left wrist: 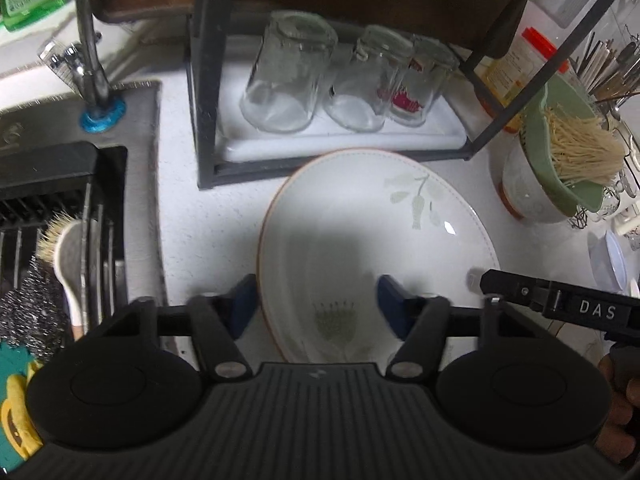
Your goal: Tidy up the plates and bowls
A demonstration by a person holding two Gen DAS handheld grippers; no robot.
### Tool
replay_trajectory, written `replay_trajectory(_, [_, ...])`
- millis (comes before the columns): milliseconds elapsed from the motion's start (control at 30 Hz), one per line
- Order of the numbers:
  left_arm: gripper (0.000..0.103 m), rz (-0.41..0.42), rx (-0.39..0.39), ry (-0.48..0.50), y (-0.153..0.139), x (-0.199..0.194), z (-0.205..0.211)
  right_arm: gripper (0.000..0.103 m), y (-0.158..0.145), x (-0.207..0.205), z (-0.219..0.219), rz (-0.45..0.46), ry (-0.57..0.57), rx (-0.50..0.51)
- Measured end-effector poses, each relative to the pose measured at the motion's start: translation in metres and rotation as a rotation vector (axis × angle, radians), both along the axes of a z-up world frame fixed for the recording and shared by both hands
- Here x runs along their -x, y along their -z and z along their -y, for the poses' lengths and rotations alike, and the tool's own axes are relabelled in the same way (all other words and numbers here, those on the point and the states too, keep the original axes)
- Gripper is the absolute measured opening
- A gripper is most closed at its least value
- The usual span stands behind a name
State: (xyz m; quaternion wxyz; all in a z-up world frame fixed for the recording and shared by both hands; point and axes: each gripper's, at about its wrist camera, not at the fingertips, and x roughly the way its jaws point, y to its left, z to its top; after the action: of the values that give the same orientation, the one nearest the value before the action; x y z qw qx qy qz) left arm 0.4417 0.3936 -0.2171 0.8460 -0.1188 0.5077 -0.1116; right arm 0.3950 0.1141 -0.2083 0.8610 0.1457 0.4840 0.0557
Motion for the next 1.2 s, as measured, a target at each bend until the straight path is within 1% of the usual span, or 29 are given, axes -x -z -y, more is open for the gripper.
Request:
replay_trajectory(100, [0.06,0.001,-0.001,-0.006,0.004,-0.003,-0.001,0.047,0.003,-0.001,-0.002,-0.012,-0.002,-0.007])
replay_trajectory(200, [0.052,0.009,-0.017,0.003,0.004,-0.006,-0.001,0.034,0.005,-0.003,-0.003,-0.012,-0.009,-0.028])
replay_trajectory(267, [0.048,0.014,-0.01,0.001,0.006,-0.009,-0.002,0.032,0.006,-0.003,-0.005,-0.004,-0.019,-0.04])
replay_trajectory(333, [0.046,0.018,-0.004,-0.002,0.006,-0.011,-0.004,0.027,0.008,-0.003,-0.008,-0.004,-0.029,-0.046])
replay_trajectory(433, [0.045,0.023,0.004,0.008,0.006,-0.013,-0.005,0.025,0.012,-0.006,-0.011,-0.02,-0.03,-0.051])
replay_trajectory(500, [0.045,0.032,-0.004,0.041,0.007,-0.014,-0.005,0.025,0.013,-0.006,-0.013,-0.022,-0.029,-0.044])
replay_trajectory(567, [0.045,0.028,0.01,0.053,0.007,-0.015,-0.009,0.025,0.013,-0.007,-0.012,-0.023,-0.03,-0.054])
replay_trajectory(667, [0.045,0.008,0.052,0.042,0.007,-0.013,-0.013,0.025,0.012,-0.005,-0.011,-0.027,-0.047,-0.061])
replay_trajectory(800, [0.045,-0.026,0.065,0.032,0.005,-0.007,-0.013,0.025,0.011,-0.002,-0.008,-0.043,-0.065,-0.061])
replay_trajectory(933, [0.045,-0.074,0.127,0.004,0.004,0.006,-0.017,0.025,0.007,0.005,-0.003,-0.04,-0.064,-0.078])
replay_trajectory(1100, [0.045,-0.105,0.146,-0.021,-0.002,0.024,-0.017,0.024,-0.006,0.012,0.001,-0.013,-0.082,-0.091])
replay_trajectory(1200, [0.045,-0.101,0.15,-0.024,-0.008,0.035,-0.014,0.024,-0.013,0.017,0.007,-0.005,-0.087,-0.101])
